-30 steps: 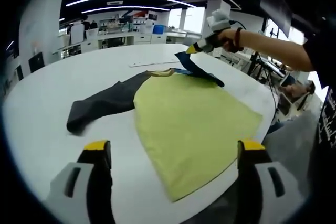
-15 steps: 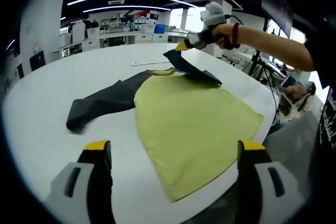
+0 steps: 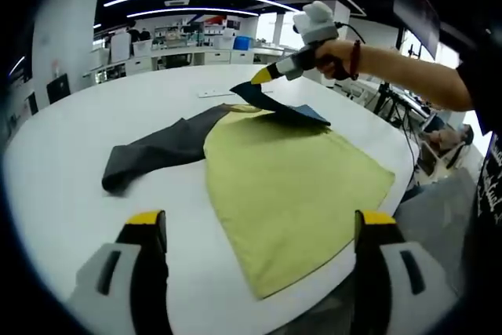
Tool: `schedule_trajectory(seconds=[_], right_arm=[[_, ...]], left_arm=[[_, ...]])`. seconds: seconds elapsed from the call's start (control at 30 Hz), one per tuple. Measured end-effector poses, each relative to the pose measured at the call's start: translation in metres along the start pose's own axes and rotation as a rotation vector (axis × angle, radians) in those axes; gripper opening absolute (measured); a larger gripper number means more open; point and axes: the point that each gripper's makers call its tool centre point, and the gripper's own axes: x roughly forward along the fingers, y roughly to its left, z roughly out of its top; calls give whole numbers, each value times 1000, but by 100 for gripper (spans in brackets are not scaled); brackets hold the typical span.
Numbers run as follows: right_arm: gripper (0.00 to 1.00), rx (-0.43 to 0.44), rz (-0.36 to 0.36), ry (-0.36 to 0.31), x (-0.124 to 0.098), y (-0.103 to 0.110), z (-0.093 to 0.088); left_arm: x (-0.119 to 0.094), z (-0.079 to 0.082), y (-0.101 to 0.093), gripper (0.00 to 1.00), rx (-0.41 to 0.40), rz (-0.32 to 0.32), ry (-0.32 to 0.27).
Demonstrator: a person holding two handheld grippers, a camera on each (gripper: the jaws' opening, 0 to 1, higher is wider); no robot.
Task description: Fold the garment on the visible template until the final outline fits inside the template.
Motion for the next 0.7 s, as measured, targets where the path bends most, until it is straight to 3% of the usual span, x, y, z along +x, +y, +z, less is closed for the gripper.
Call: schedule_trajectory(seconds=[0.47,0.7], right_arm=[[0,-92,159,21,9,53,-11],[0,-123,196,18,12,71,-21]], left_arm=[[-1,-3,3,97,-6,9,2],[-1,-4,2,96,-6,9,3]])
